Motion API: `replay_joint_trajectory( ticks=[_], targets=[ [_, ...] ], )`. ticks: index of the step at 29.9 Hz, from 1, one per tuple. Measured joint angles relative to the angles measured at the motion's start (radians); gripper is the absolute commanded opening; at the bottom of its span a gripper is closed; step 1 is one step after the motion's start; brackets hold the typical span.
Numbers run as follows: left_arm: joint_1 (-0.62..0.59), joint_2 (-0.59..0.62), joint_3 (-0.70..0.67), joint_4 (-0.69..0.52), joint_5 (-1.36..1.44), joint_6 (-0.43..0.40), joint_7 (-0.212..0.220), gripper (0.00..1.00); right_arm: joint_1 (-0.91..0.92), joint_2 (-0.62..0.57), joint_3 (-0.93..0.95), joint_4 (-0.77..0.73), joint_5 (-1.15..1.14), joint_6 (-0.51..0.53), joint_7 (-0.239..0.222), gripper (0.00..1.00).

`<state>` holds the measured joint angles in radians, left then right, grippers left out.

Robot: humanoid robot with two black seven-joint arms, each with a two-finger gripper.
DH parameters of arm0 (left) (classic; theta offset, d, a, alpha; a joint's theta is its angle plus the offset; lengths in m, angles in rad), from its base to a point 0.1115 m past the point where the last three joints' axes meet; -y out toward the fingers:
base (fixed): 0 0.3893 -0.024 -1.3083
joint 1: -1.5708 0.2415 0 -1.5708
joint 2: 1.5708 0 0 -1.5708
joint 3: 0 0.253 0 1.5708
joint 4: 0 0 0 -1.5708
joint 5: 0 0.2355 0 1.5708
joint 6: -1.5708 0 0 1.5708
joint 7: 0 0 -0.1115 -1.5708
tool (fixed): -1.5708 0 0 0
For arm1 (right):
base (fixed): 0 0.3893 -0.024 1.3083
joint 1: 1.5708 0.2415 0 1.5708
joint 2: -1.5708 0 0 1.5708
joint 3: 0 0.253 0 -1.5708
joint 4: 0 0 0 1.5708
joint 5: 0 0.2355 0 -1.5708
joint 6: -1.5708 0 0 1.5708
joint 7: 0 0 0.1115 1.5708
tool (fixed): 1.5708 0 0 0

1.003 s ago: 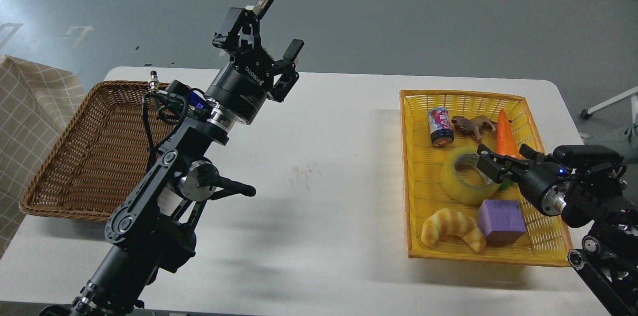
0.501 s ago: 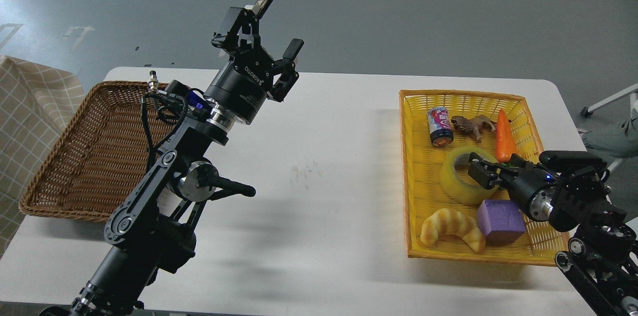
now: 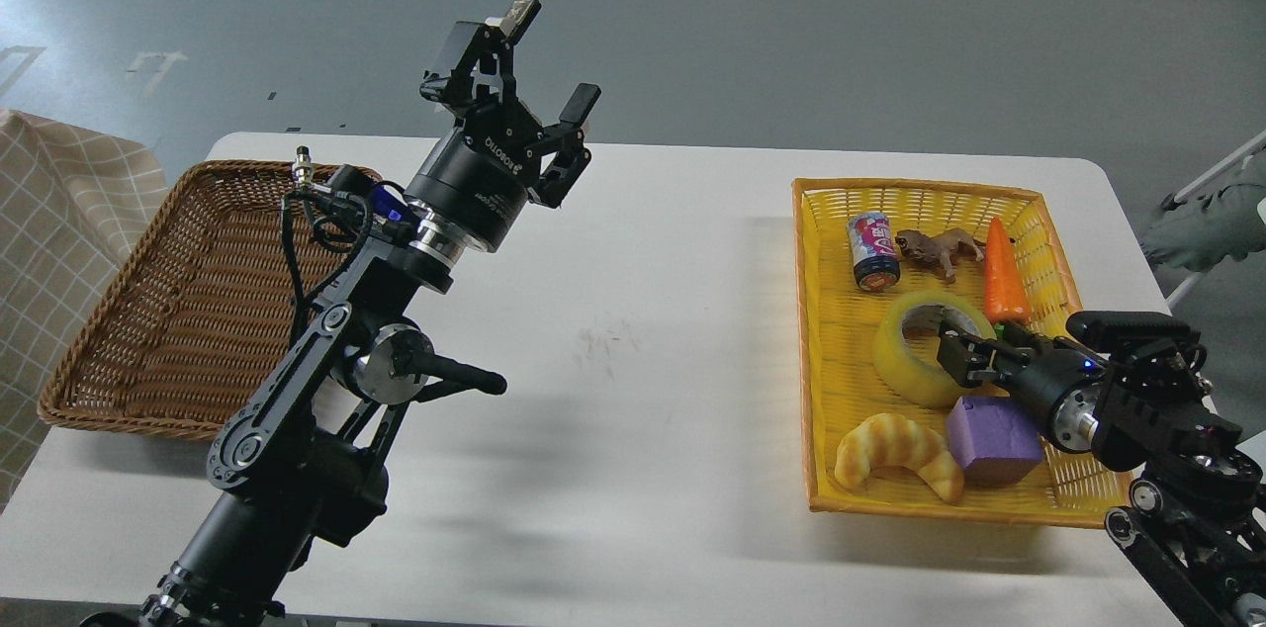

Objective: Place and transfer tape with both arms
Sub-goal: 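Hook the right gripper into the yellow tape roll's hole and close, then lift the tape roll out of the tray with the right gripper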

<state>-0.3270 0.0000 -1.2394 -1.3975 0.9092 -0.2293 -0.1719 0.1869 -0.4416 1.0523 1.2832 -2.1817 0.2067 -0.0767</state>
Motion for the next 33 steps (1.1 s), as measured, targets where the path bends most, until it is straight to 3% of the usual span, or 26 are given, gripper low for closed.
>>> replay_joint_trajectory(
  ticks=[9, 14, 26, 33],
  targets=[
    [0.000, 0.000, 0.000, 0.000, 0.000, 0.000, 0.000, 0.98, -0.001, 0.000, -0.008, 0.000, 0.000, 0.013, -0.001, 0.39],
    [-0.001, 0.000, 0.000, 0.000, 0.000, 0.001, 0.000, 0.98, -0.001, 0.005, -0.009, 0.001, 0.000, 0.015, -0.002, 0.26],
    [0.000, 0.000, 0.000, 0.000, 0.001, 0.001, 0.000, 0.98, 0.006, -0.005, 0.000, 0.023, 0.000, 0.047, -0.002, 0.16],
    [0.000, 0.000, 0.000, 0.000, 0.001, 0.001, -0.001, 0.98, 0.007, -0.069, 0.014, 0.114, 0.000, 0.087, -0.001, 0.13]
  ],
)
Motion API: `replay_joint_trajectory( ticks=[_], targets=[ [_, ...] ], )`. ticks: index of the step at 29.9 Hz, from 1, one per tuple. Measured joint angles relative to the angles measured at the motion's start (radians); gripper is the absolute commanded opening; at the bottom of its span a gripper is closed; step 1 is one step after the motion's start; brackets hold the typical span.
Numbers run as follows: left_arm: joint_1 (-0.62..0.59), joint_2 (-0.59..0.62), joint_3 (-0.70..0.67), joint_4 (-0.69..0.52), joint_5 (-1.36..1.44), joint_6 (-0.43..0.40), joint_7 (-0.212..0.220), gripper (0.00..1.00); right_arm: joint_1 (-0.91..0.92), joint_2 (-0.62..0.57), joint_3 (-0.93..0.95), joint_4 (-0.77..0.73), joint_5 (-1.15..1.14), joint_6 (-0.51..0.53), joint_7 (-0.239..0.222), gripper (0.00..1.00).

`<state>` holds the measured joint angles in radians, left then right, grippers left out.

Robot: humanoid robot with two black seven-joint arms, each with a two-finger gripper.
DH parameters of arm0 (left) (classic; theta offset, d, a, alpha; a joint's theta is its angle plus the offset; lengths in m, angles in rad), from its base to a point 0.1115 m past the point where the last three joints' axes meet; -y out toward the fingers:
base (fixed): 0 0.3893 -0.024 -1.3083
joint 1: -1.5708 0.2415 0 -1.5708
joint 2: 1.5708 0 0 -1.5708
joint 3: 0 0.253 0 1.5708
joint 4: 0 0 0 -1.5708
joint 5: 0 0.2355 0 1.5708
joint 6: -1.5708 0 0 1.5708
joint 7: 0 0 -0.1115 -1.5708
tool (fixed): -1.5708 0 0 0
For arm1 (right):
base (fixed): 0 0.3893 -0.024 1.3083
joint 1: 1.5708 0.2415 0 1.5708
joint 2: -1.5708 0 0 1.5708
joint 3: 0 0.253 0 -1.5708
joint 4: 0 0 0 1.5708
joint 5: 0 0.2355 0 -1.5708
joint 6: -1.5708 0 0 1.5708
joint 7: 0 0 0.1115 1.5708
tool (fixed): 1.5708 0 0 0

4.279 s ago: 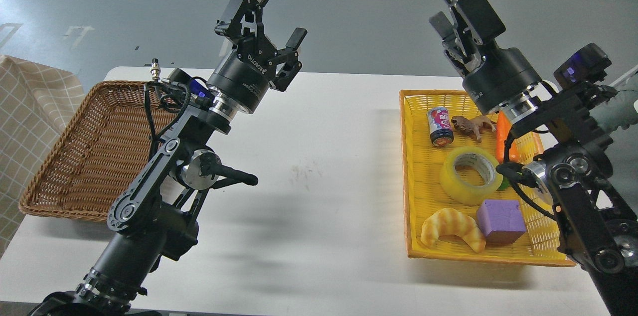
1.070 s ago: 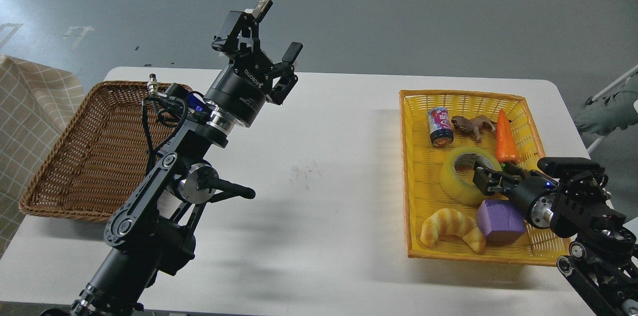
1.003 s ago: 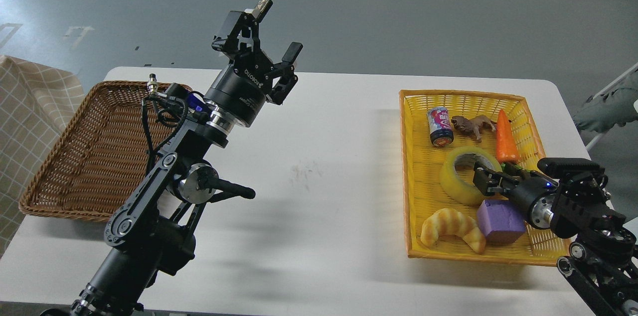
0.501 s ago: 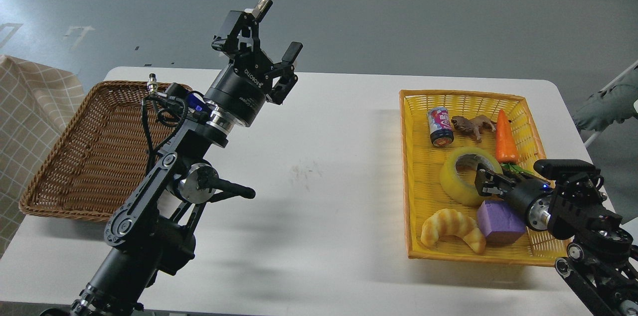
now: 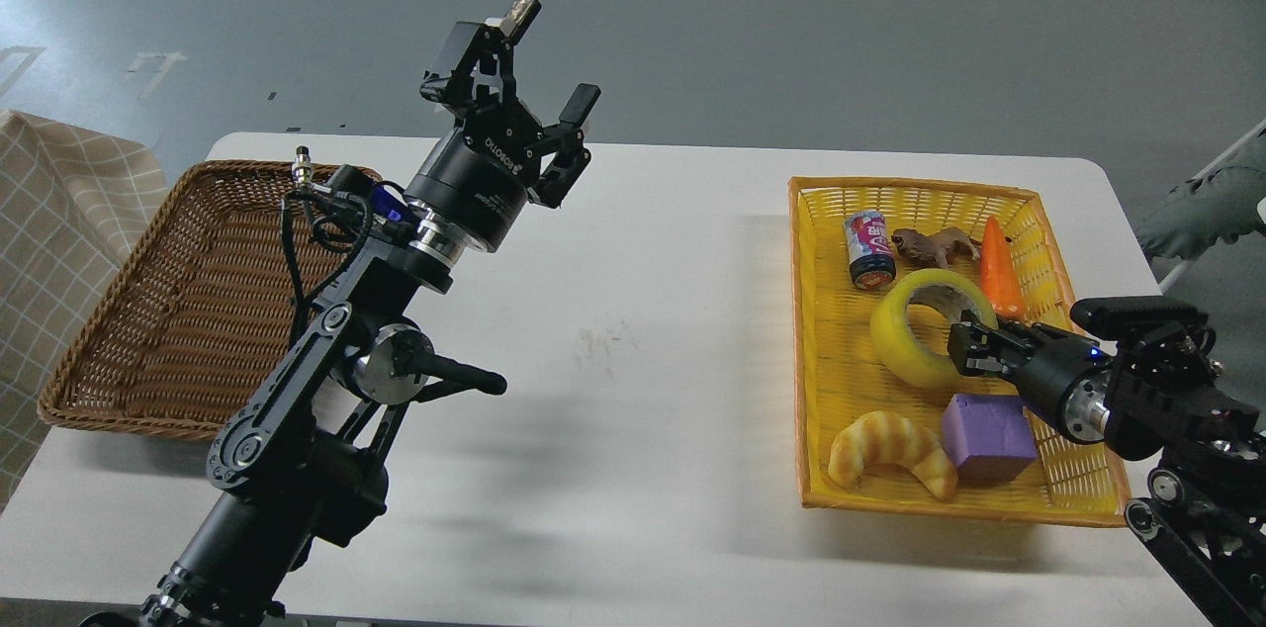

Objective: Place and transfer tape with both arms
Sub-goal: 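Lift the tape roll out of the tray with the right gripper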

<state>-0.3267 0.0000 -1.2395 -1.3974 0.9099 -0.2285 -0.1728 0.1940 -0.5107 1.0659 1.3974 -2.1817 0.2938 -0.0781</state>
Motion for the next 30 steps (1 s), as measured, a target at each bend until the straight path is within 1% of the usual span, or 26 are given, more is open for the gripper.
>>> replay_joint_trajectory(
  ticks=[7, 12, 14, 20, 24, 30],
  targets=[
    [0.003, 0.000, 0.000, 0.000, 0.000, 0.000, 0.000, 0.98, 0.036, -0.039, 0.049, 0.109, 0.033, 0.078, 0.000, 0.12],
    [0.003, 0.000, 0.000, 0.000, 0.000, 0.000, 0.001, 0.98, 0.164, -0.028, 0.056, 0.137, 0.080, 0.158, -0.004, 0.11],
    [0.003, 0.000, 0.000, 0.000, 0.000, 0.000, 0.001, 0.98, 0.215, -0.016, 0.054, 0.134, 0.095, 0.179, -0.009, 0.13],
    [0.004, 0.000, 0.000, 0.000, 0.000, 0.000, 0.001, 0.98, 0.372, 0.113, 0.000, 0.100, 0.112, 0.195, -0.030, 0.12],
    [-0.001, 0.000, 0.001, -0.001, 0.000, 0.000, 0.001, 0.98, 0.452, 0.196, -0.085, 0.069, 0.113, 0.195, -0.036, 0.12],
    [-0.001, 0.000, 0.000, -0.001, 0.000, 0.004, 0.002, 0.98, 0.475, 0.317, -0.211, 0.031, 0.110, 0.195, -0.044, 0.11]
  ],
)
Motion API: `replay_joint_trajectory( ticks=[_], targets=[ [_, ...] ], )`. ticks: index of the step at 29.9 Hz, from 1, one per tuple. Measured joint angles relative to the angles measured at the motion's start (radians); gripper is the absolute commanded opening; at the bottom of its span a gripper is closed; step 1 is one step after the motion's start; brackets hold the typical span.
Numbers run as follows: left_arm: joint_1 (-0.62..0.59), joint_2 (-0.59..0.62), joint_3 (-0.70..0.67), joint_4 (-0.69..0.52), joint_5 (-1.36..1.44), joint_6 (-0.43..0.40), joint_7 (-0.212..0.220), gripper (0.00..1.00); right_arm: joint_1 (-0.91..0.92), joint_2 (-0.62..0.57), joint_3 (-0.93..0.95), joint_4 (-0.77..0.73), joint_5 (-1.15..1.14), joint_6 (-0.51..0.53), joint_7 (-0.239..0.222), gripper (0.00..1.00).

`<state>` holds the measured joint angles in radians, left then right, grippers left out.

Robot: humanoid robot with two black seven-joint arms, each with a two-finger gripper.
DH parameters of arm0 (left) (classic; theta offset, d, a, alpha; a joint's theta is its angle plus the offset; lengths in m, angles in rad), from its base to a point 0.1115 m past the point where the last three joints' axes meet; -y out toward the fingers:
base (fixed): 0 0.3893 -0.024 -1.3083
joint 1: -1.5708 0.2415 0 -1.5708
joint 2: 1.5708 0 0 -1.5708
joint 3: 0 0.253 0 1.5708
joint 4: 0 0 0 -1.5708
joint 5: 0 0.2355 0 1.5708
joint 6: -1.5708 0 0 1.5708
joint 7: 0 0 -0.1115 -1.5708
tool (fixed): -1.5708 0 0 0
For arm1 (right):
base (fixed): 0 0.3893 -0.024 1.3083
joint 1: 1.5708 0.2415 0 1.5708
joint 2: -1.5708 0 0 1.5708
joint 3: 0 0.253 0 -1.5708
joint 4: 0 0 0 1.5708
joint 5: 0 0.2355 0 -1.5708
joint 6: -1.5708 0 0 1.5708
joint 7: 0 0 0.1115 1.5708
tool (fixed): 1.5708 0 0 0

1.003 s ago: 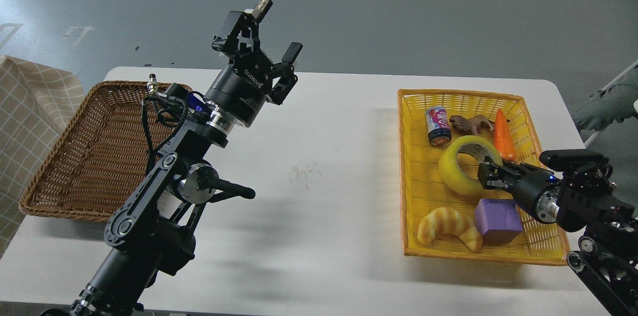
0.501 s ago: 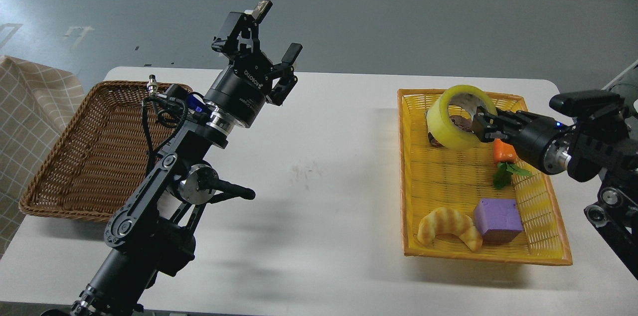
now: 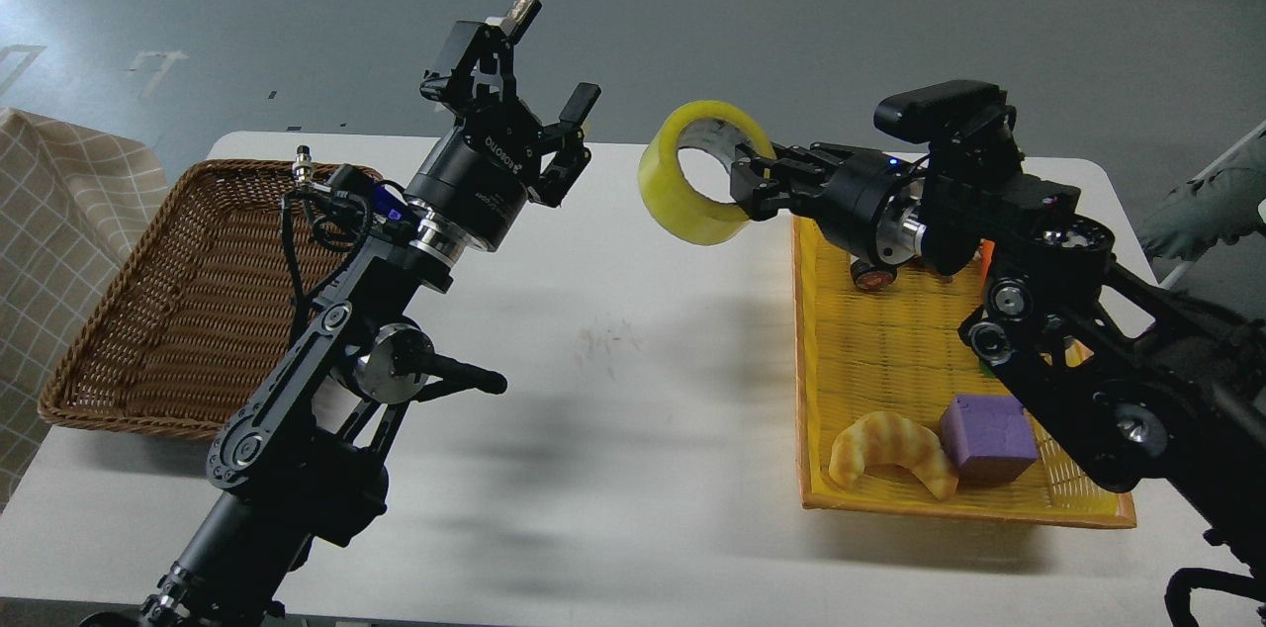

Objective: Place and transfer tape with both arms
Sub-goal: 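Lift the tape roll out of the tray with the right gripper, then lower the tape roll onto the table center and release it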

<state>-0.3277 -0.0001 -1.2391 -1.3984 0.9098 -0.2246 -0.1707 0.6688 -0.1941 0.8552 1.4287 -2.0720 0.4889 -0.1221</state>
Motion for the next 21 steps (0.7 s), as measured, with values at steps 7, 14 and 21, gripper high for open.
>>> replay_joint_trajectory(
  ticks=[7, 14, 21],
  targets=[
    [-0.001, 0.000, 0.001, 0.000, 0.000, 0.001, 0.003, 0.98, -0.021, 0.141, -0.099, -0.079, -0.004, 0.000, -0.034, 0.08],
    [-0.002, 0.000, 0.001, -0.001, 0.000, 0.001, 0.004, 0.98, -0.035, 0.192, -0.149, -0.170, -0.006, 0.000, -0.045, 0.07],
    [-0.006, 0.000, 0.001, -0.004, 0.001, 0.001, 0.005, 0.98, -0.026, 0.194, -0.189, -0.234, -0.008, 0.000, -0.049, 0.07]
  ],
)
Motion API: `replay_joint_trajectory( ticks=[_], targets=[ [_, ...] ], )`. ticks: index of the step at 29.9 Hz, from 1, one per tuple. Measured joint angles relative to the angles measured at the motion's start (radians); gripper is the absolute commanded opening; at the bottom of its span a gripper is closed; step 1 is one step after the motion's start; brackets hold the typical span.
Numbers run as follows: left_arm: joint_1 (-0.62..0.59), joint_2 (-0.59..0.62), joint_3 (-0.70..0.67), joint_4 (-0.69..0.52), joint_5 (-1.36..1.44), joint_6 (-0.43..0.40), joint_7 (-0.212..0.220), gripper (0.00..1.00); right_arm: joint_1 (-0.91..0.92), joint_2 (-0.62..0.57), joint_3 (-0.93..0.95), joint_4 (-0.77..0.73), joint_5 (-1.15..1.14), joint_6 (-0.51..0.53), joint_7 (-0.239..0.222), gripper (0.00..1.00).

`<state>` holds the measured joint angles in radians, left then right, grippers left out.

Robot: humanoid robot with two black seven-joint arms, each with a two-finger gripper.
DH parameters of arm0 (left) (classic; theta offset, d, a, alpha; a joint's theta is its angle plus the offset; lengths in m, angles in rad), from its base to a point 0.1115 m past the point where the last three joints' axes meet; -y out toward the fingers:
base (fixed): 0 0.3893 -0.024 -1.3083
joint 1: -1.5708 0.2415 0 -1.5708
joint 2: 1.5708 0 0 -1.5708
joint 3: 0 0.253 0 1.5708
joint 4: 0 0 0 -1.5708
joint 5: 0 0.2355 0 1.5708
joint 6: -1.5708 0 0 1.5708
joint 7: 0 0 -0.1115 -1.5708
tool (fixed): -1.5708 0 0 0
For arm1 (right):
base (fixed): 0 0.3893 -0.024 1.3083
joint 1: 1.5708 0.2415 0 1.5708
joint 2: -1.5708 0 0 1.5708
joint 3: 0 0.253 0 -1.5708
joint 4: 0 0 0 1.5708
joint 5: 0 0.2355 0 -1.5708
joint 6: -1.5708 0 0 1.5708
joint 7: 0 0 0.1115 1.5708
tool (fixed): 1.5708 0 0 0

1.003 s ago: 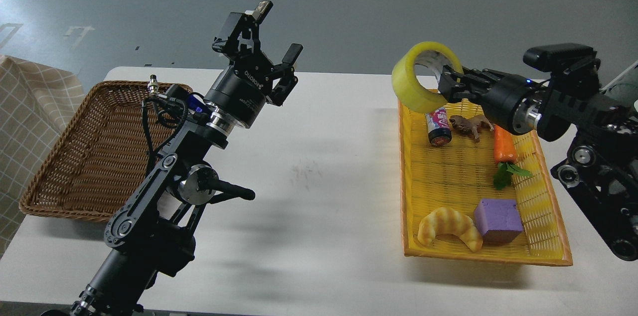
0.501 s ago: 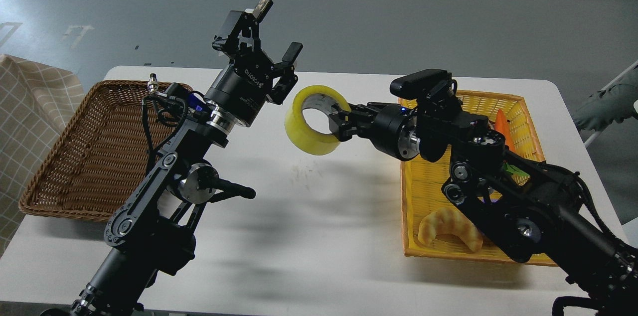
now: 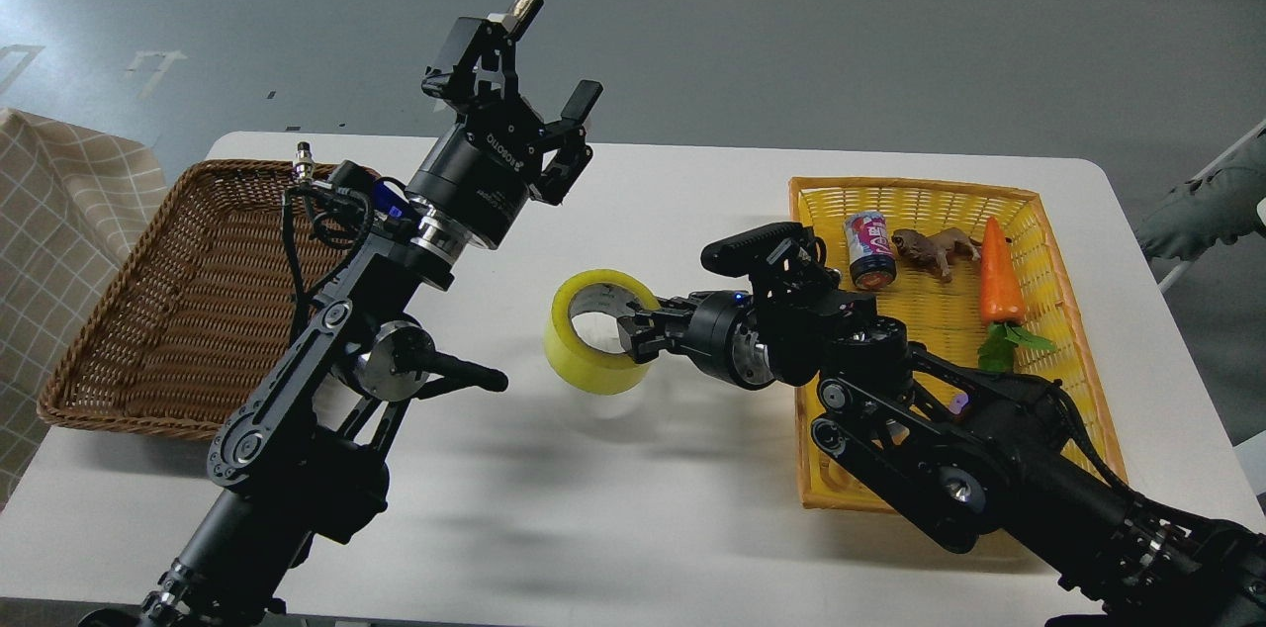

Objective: Place and transfer tape with both arms
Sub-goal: 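Lower the tape roll onto the table center and release it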

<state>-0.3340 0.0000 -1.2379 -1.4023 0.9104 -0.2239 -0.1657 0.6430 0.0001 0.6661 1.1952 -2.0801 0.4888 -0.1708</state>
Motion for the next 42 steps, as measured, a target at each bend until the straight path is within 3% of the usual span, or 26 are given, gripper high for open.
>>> replay_joint_trajectory(
  ticks=[21, 36, 39, 42],
  targets=[
    [0.010, 0.000, 0.002, -0.041, 0.001, 0.003, 0.003, 0.98, 0.010, 0.000, -0.033, -0.043, 0.000, 0.000, -0.016, 0.06],
    [0.039, 0.000, 0.002, -0.064, 0.001, 0.018, 0.003, 0.98, -0.020, 0.000, -0.034, -0.043, 0.005, -0.006, -0.036, 0.13],
    [0.040, 0.000, 0.002, -0.067, 0.001, 0.018, 0.003, 0.98, -0.020, 0.000, -0.034, -0.045, 0.005, -0.010, -0.036, 0.15],
    [0.040, 0.000, 0.002, -0.068, 0.001, 0.018, 0.003, 0.98, -0.020, 0.000, -0.030, -0.047, 0.007, -0.024, -0.036, 0.33]
  ],
)
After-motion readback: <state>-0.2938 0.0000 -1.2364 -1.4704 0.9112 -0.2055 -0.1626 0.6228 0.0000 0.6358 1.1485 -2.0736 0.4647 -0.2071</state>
